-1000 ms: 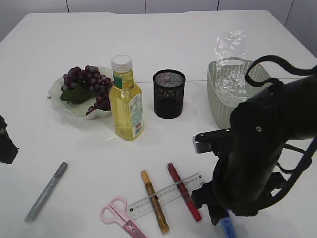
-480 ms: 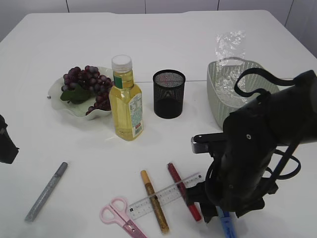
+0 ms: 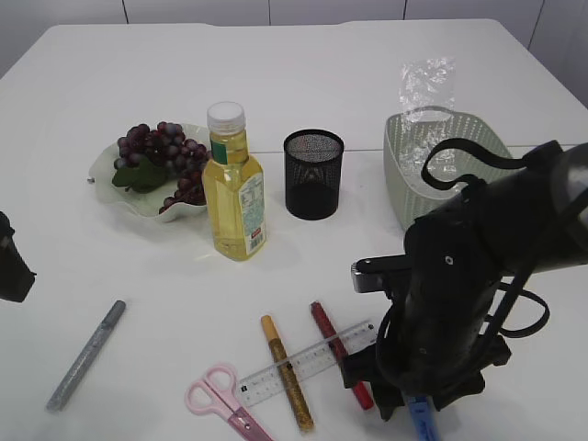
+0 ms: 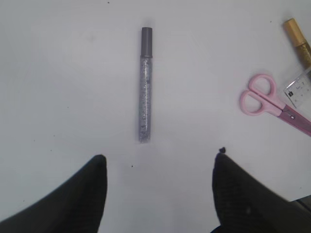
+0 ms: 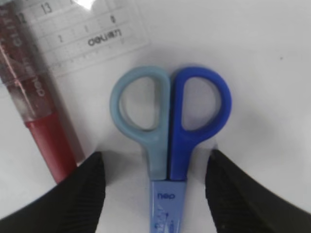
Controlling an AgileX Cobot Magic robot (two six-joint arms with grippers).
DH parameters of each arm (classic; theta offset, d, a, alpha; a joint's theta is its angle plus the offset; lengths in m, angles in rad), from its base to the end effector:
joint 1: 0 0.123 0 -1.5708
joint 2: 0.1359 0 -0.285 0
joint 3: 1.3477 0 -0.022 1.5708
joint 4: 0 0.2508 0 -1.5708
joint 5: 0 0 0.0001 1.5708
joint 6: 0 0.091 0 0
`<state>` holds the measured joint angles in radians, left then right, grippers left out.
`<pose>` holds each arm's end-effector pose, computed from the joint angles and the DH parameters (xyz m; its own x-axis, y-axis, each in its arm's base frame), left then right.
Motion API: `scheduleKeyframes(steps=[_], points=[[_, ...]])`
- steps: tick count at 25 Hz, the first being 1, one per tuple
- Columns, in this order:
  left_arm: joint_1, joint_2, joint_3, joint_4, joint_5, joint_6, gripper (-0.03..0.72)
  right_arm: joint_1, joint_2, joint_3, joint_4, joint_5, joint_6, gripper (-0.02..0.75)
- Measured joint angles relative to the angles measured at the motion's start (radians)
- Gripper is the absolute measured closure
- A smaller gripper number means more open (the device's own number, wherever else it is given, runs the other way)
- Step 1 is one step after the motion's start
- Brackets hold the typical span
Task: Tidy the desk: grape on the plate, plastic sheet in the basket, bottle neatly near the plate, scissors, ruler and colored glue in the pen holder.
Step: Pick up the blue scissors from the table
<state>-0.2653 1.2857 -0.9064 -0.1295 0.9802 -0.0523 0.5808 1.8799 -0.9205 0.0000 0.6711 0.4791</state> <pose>0.2204 -0.0700 0.2673 -0.9503 0.1301 -0.2828 0.1747 0.9748 -0.1386 0.2535 0.1664 0.1114 -0.9946 -0.1013 -0.0244 -0.1017 0.9947 0.0127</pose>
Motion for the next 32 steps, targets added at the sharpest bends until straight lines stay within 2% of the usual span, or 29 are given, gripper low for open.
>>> scheduleKeyframes(steps=[3, 7, 9, 19, 25, 28, 32], points=[[0.000, 0.000, 0.000, 0.000, -0.005, 0.000, 0.192, 0.002, 0.005, -0.006, 0.000, 0.003, 0.000, 0.356], [0.000, 0.000, 0.000, 0.000, -0.007, 0.000, 0.192, 0.002, 0.005, -0.007, 0.006, 0.003, 0.000, 0.539], [0.000, 0.000, 0.000, -0.002, -0.007, 0.001, 0.192, 0.002, 0.005, -0.007, 0.006, 0.003, 0.000, 0.577], [0.000, 0.000, 0.000, -0.008, -0.010, 0.001, 0.192, 0.002, -0.018, -0.001, 0.000, 0.036, -0.070, 0.593], [0.000, 0.000, 0.000, -0.008, -0.013, 0.001, 0.192, 0.002, -0.169, 0.003, 0.009, 0.064, -0.158, 0.593], [0.000, 0.000, 0.000, -0.008, -0.014, 0.001, 0.192, 0.000, -0.255, 0.003, 0.072, 0.081, -0.269, 0.594], [0.000, 0.000, 0.000, -0.008, -0.014, 0.001, 0.192, -0.027, -0.365, 0.004, 0.235, 0.089, -0.445, 0.595]])
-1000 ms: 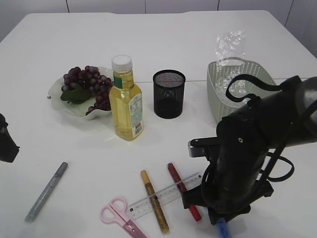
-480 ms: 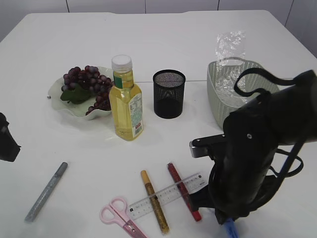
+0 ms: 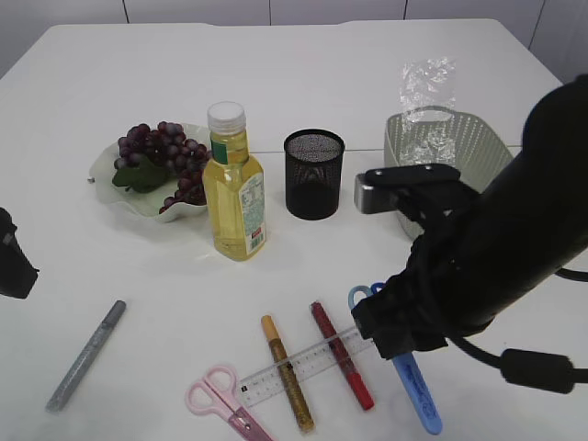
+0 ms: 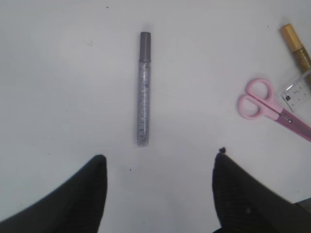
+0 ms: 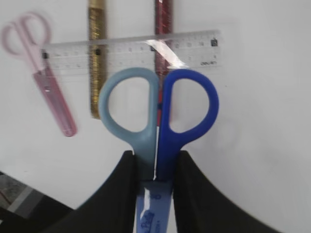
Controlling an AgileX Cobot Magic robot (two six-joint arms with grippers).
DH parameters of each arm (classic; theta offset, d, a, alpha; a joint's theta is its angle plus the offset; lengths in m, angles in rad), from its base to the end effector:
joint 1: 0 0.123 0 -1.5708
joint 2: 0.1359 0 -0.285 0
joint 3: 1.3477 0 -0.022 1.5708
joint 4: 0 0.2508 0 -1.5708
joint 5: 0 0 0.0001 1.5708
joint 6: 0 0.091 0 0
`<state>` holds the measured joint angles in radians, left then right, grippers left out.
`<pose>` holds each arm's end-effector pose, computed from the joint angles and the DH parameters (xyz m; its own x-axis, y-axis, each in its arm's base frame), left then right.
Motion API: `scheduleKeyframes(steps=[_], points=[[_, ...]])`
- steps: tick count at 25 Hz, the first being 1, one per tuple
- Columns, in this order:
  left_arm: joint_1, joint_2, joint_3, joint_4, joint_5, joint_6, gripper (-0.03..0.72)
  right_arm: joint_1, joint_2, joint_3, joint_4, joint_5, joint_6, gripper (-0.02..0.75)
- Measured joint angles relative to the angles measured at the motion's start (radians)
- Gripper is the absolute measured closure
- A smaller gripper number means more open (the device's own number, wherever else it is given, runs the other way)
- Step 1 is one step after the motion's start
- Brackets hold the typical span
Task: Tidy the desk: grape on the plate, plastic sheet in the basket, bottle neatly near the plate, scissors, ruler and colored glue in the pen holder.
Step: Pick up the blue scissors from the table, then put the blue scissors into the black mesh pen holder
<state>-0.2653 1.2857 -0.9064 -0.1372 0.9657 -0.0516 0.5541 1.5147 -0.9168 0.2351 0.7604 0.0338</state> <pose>0.2215 -0.0708 0.2677 -0.9472 0.1239 -0.2956 0.1731 0.9740 -0.1464 0.2303 0.1597 0.2182 -0.9065 -0.3239 -0.2708 -0.3845 0.8984 0.2125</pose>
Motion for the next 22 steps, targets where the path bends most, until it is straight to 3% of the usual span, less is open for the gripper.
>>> scheduleKeyframes(steps=[6, 12, 15, 22], points=[[0.000, 0.000, 0.000, 0.000, -0.002, 0.000, 0.197, -0.084, -0.085, 0.002, 0.261, 0.004, -0.309, 0.595], [0.000, 0.000, 0.000, -0.008, -0.002, 0.000, 0.197, -0.230, -0.087, -0.010, 0.692, 0.007, -0.672, 0.595], [0.000, 0.000, 0.000, -0.011, -0.002, 0.000, 0.198, -0.293, -0.068, -0.040, 0.854, 0.007, -0.792, 0.595], [0.000, 0.000, 0.000, -0.011, -0.001, 0.000, 0.202, -0.316, 0.066, -0.165, 1.072, 0.007, -1.049, 0.595]])
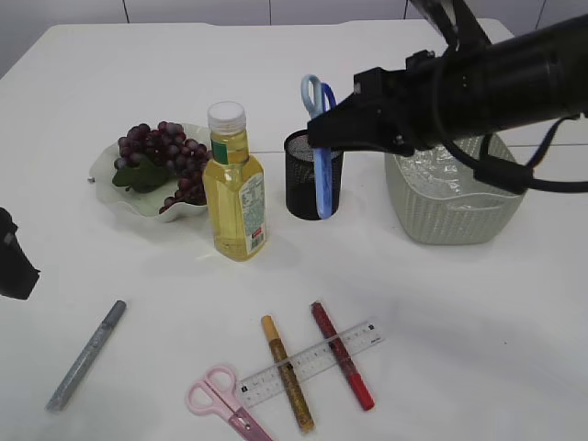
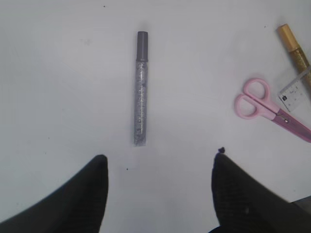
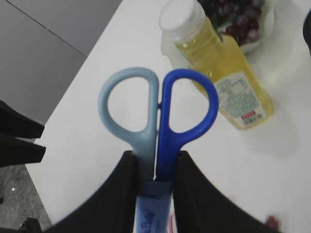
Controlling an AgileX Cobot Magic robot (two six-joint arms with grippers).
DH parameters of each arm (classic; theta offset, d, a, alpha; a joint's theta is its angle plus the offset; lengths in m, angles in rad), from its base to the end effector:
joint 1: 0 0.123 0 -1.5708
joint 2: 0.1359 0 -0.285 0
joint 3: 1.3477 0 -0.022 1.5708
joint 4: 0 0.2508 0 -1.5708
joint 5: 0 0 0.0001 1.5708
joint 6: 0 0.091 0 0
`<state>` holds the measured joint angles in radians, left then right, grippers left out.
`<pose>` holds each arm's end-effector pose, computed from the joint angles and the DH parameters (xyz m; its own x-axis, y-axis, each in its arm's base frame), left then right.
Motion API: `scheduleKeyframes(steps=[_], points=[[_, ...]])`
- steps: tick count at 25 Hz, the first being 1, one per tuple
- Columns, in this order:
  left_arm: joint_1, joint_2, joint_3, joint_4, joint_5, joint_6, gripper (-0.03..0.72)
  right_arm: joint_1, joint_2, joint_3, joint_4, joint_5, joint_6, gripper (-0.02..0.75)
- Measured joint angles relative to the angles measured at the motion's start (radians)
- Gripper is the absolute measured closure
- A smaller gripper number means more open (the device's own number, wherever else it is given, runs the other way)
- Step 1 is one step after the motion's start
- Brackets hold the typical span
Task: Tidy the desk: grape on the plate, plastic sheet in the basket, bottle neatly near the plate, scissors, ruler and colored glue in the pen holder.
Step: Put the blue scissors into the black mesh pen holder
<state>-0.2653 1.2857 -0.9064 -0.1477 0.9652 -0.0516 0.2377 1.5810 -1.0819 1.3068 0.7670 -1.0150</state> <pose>0.2213 -0.0716 0.2679 -0.9482 0.1181 -0.2948 0.1698 0.9730 -0.1563 0.3097 0.1378 0.2834 -0.7179 -0.0247 -0.6957 -0.5604 0.6134 0.5565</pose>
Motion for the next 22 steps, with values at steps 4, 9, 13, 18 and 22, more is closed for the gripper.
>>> scheduleKeyframes(steps=[4, 9, 13, 18, 22], points=[[0.000, 0.000, 0.000, 0.000, 0.010, 0.000, 0.202, 0.000, 0.092, -0.096, 0.102, -0.003, -0.165, 0.595], [0.000, 0.000, 0.000, 0.000, 0.015, 0.000, 0.202, -0.007, 0.205, -0.214, 0.189, -0.012, -0.320, 0.596], [0.000, 0.000, 0.000, 0.000, 0.015, 0.002, 0.202, -0.019, 0.287, -0.297, 0.243, -0.075, -0.448, 0.596], [0.000, 0.000, 0.000, 0.019, 0.015, 0.002, 0.202, -0.023, 0.383, -0.384, 0.352, -0.145, -0.688, 0.596], [0.000, 0.000, 0.000, 0.034, 0.015, 0.002, 0.202, -0.023, 0.448, -0.428, 0.449, -0.173, -0.860, 0.596]])
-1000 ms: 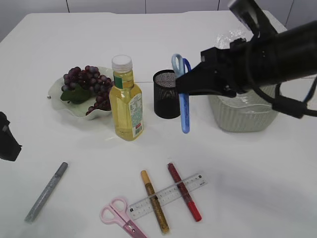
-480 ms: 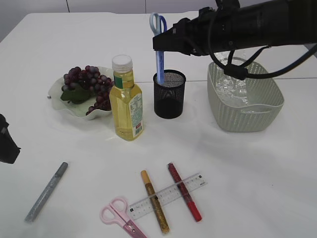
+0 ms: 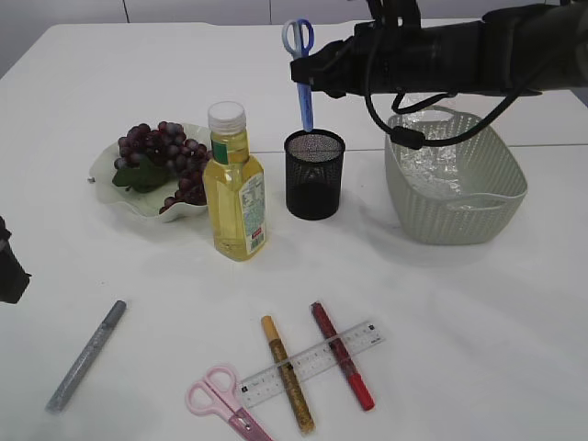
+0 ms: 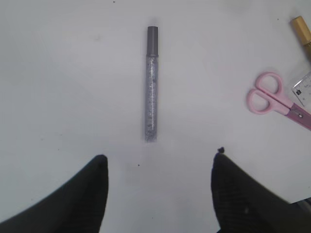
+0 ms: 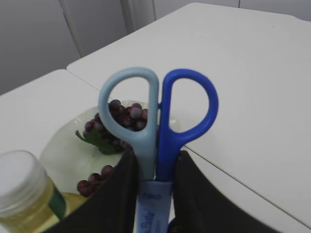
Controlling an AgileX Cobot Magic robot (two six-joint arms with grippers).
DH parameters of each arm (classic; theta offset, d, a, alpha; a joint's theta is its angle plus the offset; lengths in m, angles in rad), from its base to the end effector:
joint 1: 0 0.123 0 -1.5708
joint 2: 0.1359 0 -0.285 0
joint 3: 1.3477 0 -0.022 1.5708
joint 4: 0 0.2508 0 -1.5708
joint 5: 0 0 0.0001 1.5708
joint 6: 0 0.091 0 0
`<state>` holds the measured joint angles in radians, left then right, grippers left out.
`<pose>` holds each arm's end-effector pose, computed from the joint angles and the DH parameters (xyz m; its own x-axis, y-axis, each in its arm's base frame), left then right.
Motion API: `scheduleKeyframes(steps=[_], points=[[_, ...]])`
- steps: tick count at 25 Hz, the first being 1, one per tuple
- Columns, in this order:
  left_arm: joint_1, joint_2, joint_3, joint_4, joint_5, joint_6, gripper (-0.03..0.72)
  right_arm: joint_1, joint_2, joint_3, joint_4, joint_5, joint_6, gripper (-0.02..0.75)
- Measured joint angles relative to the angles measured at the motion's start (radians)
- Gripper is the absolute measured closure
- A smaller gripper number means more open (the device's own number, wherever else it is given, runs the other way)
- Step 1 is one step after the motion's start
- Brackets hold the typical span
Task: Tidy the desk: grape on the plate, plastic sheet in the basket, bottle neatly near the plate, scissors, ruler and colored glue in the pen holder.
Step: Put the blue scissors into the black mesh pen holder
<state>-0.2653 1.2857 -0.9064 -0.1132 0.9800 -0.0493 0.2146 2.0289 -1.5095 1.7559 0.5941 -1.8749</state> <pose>0.2206 -0.0688 0.2671 -0.9479 0.1417 -0.2852 0.1826 0.9755 -0.1224 0.4474 0.1488 0.2511 -0.2393 -0.1220 -0.9633 -0.7120 0.6966 0.0886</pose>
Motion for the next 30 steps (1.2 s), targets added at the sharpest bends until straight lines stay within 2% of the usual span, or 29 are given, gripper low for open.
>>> scheduleKeyframes(steps=[5, 12, 21, 24, 27, 30], points=[[0.000, 0.000, 0.000, 0.002, 0.000, 0.000, 0.202, 0.000, 0.077, -0.048, 0.024, -0.049, -0.117, 0.596], [0.000, 0.000, 0.000, 0.002, -0.009, 0.000, 0.204, 0.000, 0.190, -0.149, 0.031, -0.061, -0.136, 0.596], [0.000, 0.000, 0.000, 0.005, -0.024, 0.000, 0.212, 0.000, 0.254, -0.154, 0.032, -0.073, -0.152, 0.584], [0.000, 0.000, 0.000, 0.007, -0.027, 0.000, 0.212, 0.000, 0.256, -0.154, 0.032, -0.075, -0.152, 0.527], [0.000, 0.000, 0.000, 0.021, -0.034, 0.002, 0.212, 0.000, 0.256, -0.154, 0.035, -0.075, -0.155, 0.419], [0.000, 0.000, 0.000, 0.035, -0.038, 0.002, 0.212, 0.000, 0.256, -0.154, 0.035, -0.075, -0.152, 0.356]])
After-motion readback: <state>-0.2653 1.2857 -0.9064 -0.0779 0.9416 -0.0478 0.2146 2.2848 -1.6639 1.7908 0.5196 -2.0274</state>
